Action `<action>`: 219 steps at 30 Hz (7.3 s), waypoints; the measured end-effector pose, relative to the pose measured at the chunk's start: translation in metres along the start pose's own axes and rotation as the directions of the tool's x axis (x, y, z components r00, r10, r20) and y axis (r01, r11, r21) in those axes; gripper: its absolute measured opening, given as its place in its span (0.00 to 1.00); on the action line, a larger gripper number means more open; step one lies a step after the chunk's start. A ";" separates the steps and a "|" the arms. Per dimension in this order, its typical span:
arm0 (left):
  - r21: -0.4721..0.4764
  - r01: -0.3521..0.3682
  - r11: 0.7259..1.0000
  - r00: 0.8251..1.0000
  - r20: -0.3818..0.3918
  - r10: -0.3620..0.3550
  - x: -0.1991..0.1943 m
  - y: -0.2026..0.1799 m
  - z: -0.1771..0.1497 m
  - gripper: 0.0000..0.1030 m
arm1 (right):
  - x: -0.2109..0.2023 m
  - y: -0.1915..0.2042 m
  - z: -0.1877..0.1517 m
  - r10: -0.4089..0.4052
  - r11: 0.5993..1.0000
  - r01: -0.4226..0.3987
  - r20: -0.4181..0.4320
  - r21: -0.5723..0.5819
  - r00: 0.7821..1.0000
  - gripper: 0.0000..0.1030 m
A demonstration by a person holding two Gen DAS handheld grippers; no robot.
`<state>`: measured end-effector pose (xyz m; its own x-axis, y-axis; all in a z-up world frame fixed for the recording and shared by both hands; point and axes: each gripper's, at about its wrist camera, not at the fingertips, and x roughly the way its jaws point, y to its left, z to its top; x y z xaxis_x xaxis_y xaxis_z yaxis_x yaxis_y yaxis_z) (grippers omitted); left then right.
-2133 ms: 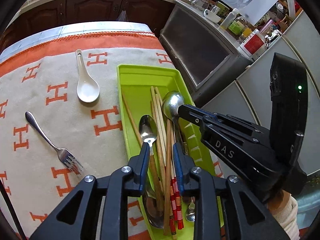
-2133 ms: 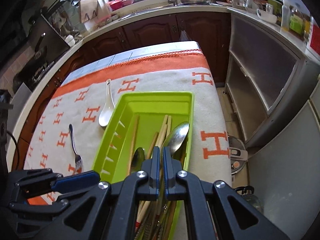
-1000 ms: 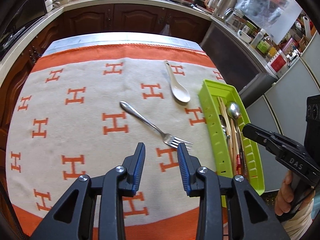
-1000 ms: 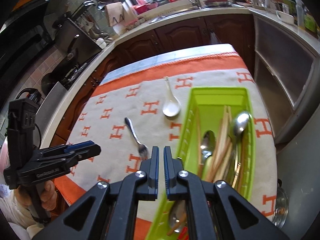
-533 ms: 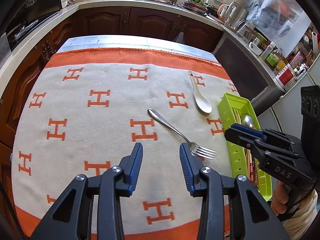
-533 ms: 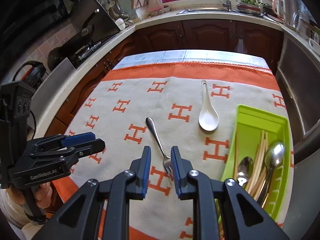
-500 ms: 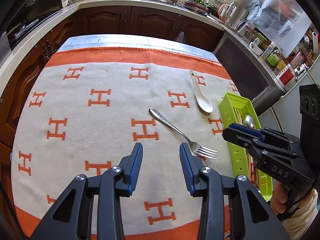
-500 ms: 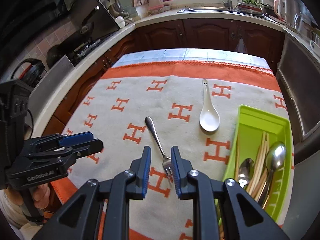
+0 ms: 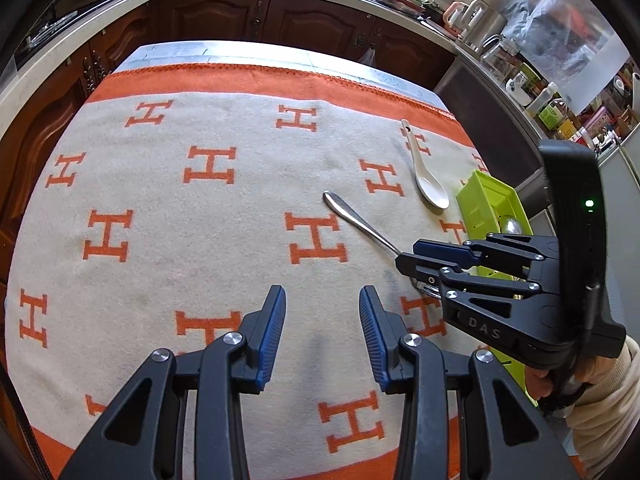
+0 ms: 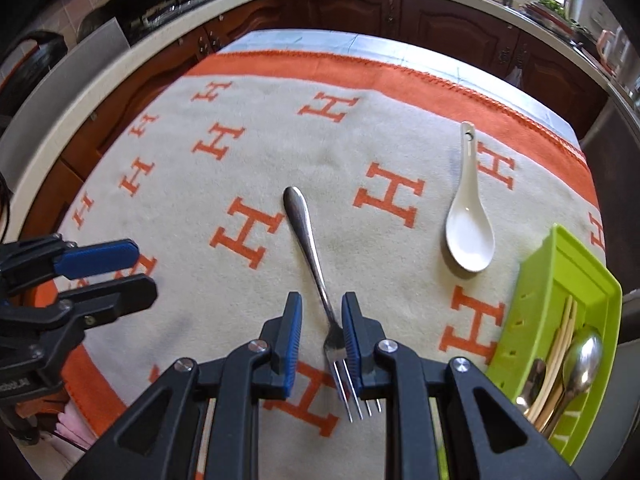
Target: Organize utensils
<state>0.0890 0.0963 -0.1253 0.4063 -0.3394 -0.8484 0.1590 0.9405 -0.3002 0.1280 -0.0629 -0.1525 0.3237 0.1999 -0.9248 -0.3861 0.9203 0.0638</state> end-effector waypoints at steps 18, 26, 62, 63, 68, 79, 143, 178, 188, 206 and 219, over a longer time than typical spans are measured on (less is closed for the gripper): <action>0.010 0.017 1.000 1.000 0.001 -0.017 0.009 -0.004 0.012 0.35 | 0.010 0.000 -0.005 -0.029 0.999 0.029 0.000 -0.028 1.000 0.03; 0.061 0.053 0.997 0.999 0.004 -0.053 0.013 -0.030 0.027 0.35 | -0.035 -0.029 -0.018 0.052 0.987 -0.070 0.124 0.148 0.991 0.04; 0.209 0.160 0.965 0.987 -0.035 -0.156 0.064 -0.104 0.084 0.46 | -0.106 -0.144 -0.117 -0.118 0.814 -0.016 0.192 0.581 0.974 0.04; 0.204 0.175 0.963 0.985 -0.042 -0.170 0.071 -0.104 0.089 0.46 | -0.103 -0.146 -0.119 -0.119 0.808 -0.011 0.181 0.589 0.976 0.04; 0.174 0.242 0.955 0.970 -0.070 -0.233 0.105 -0.102 0.113 0.46 | -0.087 -0.154 -0.116 -0.115 0.794 0.007 0.139 0.608 0.984 0.04; 0.145 0.306 0.941 0.951 -0.092 -0.295 0.155 -0.100 0.138 0.36 | -0.083 -0.166 -0.107 -0.094 0.762 -0.036 0.164 0.647 0.982 0.06; 0.427 0.259 0.866 0.964 -0.175 -0.202 0.087 -0.230 0.012 0.23 | -0.124 -0.136 -0.181 -0.130 0.766 -0.050 0.231 0.640 0.964 0.06; 0.209 -0.152 0.966 0.986 0.100 0.133 -0.054 -0.156 -0.027 0.87 | -0.130 -0.094 -0.166 -0.081 0.831 -0.038 0.189 0.555 0.979 0.06; 0.106 -0.282 0.954 0.946 0.199 0.257 -0.113 -0.145 -0.029 0.99 | -0.187 -0.053 -0.153 -0.073 0.874 -0.059 0.250 0.482 0.965 0.11; 0.059 -0.339 0.939 0.902 0.303 0.307 -0.146 -0.147 -0.041 0.99 | -0.228 -0.020 -0.136 -0.157 0.904 -0.006 0.343 0.428 0.926 0.28; 0.053 -0.329 0.943 0.909 0.287 0.302 -0.140 -0.142 -0.038 0.99 | -0.220 -0.010 -0.126 -0.159 0.909 0.007 0.330 0.418 0.931 0.31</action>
<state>-0.0245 0.0104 0.0200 0.6755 -0.0287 -0.7368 0.0635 0.9978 0.0193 -0.0478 -0.1582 0.0032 0.6472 0.1509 -0.7472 0.0121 0.9780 0.2080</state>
